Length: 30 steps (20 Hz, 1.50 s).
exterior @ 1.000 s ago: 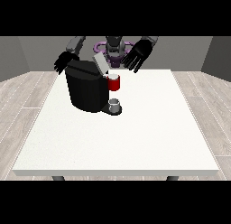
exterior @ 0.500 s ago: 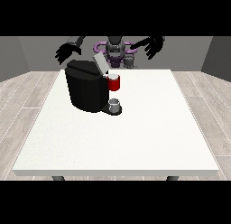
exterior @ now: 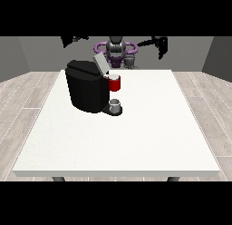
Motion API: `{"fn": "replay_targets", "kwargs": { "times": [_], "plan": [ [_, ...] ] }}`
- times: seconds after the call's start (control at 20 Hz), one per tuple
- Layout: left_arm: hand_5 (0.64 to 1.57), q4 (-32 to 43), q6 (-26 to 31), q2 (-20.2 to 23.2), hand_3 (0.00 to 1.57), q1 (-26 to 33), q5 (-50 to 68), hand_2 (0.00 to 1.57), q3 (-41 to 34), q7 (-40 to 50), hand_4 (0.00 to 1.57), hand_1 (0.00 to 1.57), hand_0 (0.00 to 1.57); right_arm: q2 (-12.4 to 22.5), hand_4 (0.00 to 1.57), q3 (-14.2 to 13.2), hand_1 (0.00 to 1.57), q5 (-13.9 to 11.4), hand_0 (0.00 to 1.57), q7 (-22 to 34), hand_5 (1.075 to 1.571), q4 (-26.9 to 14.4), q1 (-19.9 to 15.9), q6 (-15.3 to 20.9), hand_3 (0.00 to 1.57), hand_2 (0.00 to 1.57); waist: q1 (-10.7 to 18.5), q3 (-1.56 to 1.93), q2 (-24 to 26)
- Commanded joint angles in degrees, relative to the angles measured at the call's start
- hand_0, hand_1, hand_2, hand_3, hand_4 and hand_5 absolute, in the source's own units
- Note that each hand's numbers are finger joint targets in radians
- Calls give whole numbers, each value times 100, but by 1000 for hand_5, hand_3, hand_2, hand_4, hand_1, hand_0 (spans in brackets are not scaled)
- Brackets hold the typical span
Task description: Insert the coffee pod into the coffee machine and close the lid
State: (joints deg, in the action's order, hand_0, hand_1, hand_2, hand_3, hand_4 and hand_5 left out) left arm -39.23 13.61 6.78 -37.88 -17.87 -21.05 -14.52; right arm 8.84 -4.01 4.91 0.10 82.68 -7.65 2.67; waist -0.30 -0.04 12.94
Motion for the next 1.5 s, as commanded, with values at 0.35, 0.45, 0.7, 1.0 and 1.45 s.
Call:
{"fn": "replay_targets", "kwargs": {
  "times": [0.35, 0.45, 0.7, 1.0, 1.45],
  "plan": [
    [1571, -909, 581, -489, 0, 915, 665, 0, 192, 146, 140, 0, 0, 247, 0, 75, 0, -176, 0, 144, 1571, -23, -463, -249, 0, 0, 918, 5, 27],
    [1571, -1028, 241, -623, 0, 895, 782, 0, 179, 223, 0, 0, 0, 125, 239, 340, 0, -284, 0, 193, 1571, 126, -641, -313, 0, 0, 692, 4, -227],
    [1571, -1889, 565, -672, 0, 1385, 1157, 0, 582, 689, 222, 0, 0, 251, 0, 207, 0, -325, 0, -38, 1571, -361, -554, -528, 0, 0, 1060, 6, -74],
    [1571, -2583, 147, -674, 0, 1573, 1368, 0, 864, 839, 0, 0, 0, 198, 0, -102, 0, -152, 0, -296, 1571, -887, -1266, -557, 0, 0, 1133, 6, -813],
    [1571, -3366, -79, -400, 0, 2156, 1633, 0, 885, 949, 0, 0, 0, 202, 0, -168, 0, 44, 0, 26, 1571, -1221, -1870, -858, 0, 0, 655, 4, -1145]
  ]
}}
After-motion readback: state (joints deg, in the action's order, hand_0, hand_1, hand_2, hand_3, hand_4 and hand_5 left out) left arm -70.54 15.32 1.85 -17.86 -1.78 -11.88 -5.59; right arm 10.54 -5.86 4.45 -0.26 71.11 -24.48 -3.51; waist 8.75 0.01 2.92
